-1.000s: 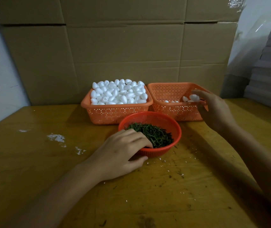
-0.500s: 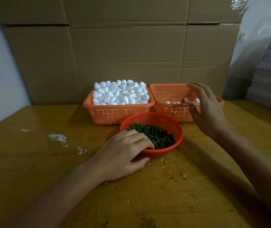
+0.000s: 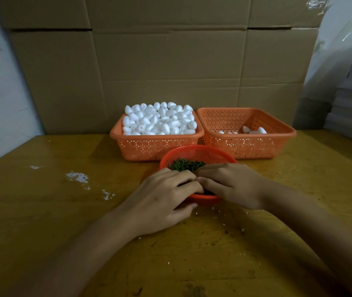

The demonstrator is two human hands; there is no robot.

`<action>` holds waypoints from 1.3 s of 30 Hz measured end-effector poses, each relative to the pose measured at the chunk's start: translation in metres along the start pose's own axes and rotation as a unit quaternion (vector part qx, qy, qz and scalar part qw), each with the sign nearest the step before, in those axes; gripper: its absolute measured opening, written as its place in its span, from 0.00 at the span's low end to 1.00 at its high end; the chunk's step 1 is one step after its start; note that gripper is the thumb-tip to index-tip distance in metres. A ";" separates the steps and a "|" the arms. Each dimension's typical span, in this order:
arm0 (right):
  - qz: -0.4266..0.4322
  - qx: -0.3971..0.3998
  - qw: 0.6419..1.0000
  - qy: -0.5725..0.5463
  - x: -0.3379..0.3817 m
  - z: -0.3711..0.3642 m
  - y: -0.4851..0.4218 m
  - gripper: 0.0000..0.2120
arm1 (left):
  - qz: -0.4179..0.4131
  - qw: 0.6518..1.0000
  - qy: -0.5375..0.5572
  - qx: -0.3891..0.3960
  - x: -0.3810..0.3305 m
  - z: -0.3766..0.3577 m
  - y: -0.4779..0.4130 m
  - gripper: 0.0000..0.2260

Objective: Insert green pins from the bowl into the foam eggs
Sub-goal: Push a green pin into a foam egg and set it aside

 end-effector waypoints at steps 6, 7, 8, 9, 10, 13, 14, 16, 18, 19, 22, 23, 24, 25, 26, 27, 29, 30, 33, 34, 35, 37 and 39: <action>-0.011 0.017 1.000 -0.005 -0.004 -0.002 0.000 0.17 | -0.011 0.999 -0.012 -0.034 -0.001 0.007 0.000 0.13; -0.011 0.020 1.000 -0.006 -0.004 -0.003 -0.001 0.17 | -0.012 0.999 -0.014 -0.040 0.000 0.010 -0.001 0.13; -0.013 0.022 1.000 -0.007 -0.004 -0.003 -0.001 0.17 | -0.007 0.999 -0.017 -0.047 0.003 0.012 -0.002 0.13; -0.015 0.021 1.000 -0.008 -0.005 -0.003 -0.002 0.17 | 0.003 0.998 -0.021 -0.057 0.006 0.016 -0.003 0.13; -0.016 0.019 1.000 -0.008 -0.006 -0.003 -0.002 0.18 | 0.018 0.997 -0.026 -0.073 0.012 0.021 -0.004 0.13; -0.021 0.013 1.000 -0.010 -0.008 -0.003 -0.003 0.19 | 0.106 0.985 0.006 -0.137 0.043 0.041 -0.005 0.15; -0.023 0.012 1.000 -0.011 -0.009 -0.003 -0.003 0.19 | 0.137 0.977 0.024 -0.163 0.056 0.049 -0.004 0.15; -0.028 0.013 0.999 -0.007 -0.010 -0.003 -0.003 0.19 | 0.188 0.964 0.009 -0.190 0.082 0.060 -0.006 0.13; -0.031 0.014 0.999 -0.005 -0.010 -0.003 -0.004 0.19 | 0.240 0.954 -0.053 -0.170 0.111 0.063 -0.011 0.12; -0.031 0.014 0.999 -0.006 -0.011 -0.003 -0.004 0.19 | 0.270 0.949 -0.075 -0.148 0.127 0.063 -0.014 0.13; -0.029 0.014 0.999 -0.009 -0.010 -0.003 -0.003 0.19 | 0.364 0.928 -0.068 -0.032 0.182 0.056 -0.021 0.14; -0.028 0.014 0.999 -0.008 -0.010 -0.002 -0.004 0.19 | 0.375 0.926 -0.052 0.019 0.196 0.051 -0.024 0.14; -0.028 0.014 0.999 -0.007 -0.009 -0.002 -0.004 0.19 | 0.374 0.924 -0.033 0.068 0.206 0.045 -0.027 0.14; -0.028 0.015 0.999 -0.006 -0.009 -0.003 -0.004 0.19 | 0.371 0.922 -0.014 0.109 0.213 0.040 -0.030 0.14; -0.028 0.015 0.999 -0.005 -0.009 -0.003 -0.004 0.19 | 0.371 0.918 0.005 0.139 0.218 0.036 -0.032 0.15; -0.029 0.014 0.999 -0.005 -0.009 -0.002 -0.004 0.19 | 0.375 0.913 0.020 0.159 0.221 0.033 -0.034 0.16; -0.029 0.014 0.999 -0.002 -0.009 -0.002 -0.004 0.19 | 0.378 0.908 0.034 0.179 0.224 0.027 -0.040 0.17; -0.028 0.013 1.000 -0.001 -0.009 -0.002 -0.004 0.19 | 0.374 0.908 0.035 0.187 0.222 0.023 -0.043 0.17; -0.028 0.010 1.000 0.000 -0.009 -0.002 -0.004 0.19 | 0.375 0.907 0.042 0.187 0.218 0.016 -0.049 0.15; -0.028 0.009 1.000 0.000 -0.009 -0.002 -0.004 0.19 | 0.383 0.904 0.052 0.182 0.218 0.016 -0.050 0.14; -0.027 0.009 1.000 0.001 -0.009 -0.002 -0.004 0.19 | 0.397 0.899 0.063 0.175 0.219 0.017 -0.049 0.12; -0.027 0.007 1.000 0.003 -0.009 -0.002 -0.004 0.19 | 0.421 0.888 0.096 0.156 0.220 0.020 -0.047 0.09; -0.027 0.007 1.000 0.006 -0.009 -0.002 -0.004 0.19 | 0.441 0.879 0.144 0.113 0.222 0.025 -0.046 0.11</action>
Point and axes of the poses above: each hand's wrist, its own y-axis away from the middle knuckle, its own z-axis out of the back of the hand, x = y × z, the point moved 9 cm from there along -y, towards the middle knuckle, and after that the axes turned 1 degree about x, right-handed, at the moved point
